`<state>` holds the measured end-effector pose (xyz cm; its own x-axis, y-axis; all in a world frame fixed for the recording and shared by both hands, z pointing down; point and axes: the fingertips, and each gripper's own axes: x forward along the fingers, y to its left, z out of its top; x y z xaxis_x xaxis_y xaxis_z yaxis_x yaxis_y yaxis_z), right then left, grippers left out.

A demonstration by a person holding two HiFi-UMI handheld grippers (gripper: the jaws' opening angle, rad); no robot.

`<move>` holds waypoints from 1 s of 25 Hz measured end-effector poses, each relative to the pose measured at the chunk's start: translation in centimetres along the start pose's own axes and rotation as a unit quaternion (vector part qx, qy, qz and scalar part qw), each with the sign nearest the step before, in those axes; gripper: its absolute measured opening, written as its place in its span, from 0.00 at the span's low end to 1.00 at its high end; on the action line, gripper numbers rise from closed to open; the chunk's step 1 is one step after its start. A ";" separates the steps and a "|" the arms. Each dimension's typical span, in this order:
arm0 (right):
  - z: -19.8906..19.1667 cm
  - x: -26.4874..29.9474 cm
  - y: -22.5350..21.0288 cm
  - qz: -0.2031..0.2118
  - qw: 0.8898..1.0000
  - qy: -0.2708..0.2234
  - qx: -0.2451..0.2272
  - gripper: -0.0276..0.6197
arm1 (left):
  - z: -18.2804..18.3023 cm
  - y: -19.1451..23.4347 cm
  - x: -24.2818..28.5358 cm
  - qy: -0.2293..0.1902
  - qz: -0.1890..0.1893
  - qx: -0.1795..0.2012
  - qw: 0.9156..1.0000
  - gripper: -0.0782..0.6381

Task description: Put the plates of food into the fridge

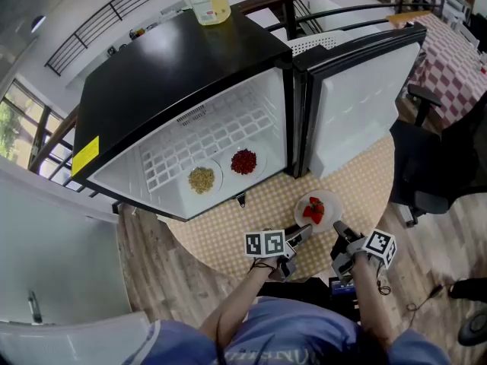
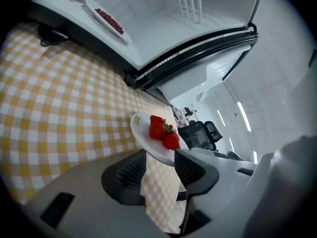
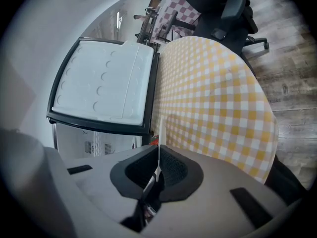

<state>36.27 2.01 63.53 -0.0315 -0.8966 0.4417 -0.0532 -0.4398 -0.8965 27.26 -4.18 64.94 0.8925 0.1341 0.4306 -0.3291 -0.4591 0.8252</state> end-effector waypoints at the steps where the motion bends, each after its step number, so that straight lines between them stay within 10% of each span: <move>1: -0.2 -0.1 0.2 0.001 1.000 0.003 -0.008 0.08 | 0.1 -0.1 -0.3 -0.005 -0.001 0.009 1.000 0.37; 12: -5.1 -0.7 6.8 0.065 0.995 0.039 -0.066 0.08 | 2.0 -2.8 -8.3 -0.068 0.000 0.089 0.994 0.36; 25: -12.3 1.9 21.6 0.206 0.971 0.078 -0.095 0.08 | 10.1 -7.5 -22.8 -0.187 0.074 0.189 0.961 0.36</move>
<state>22.81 -8.58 45.40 -0.2385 -0.9692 0.0605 -0.1860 -0.0155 -0.9824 12.48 -12.67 45.18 0.9166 -0.2492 0.3127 -0.3877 -0.7450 0.5428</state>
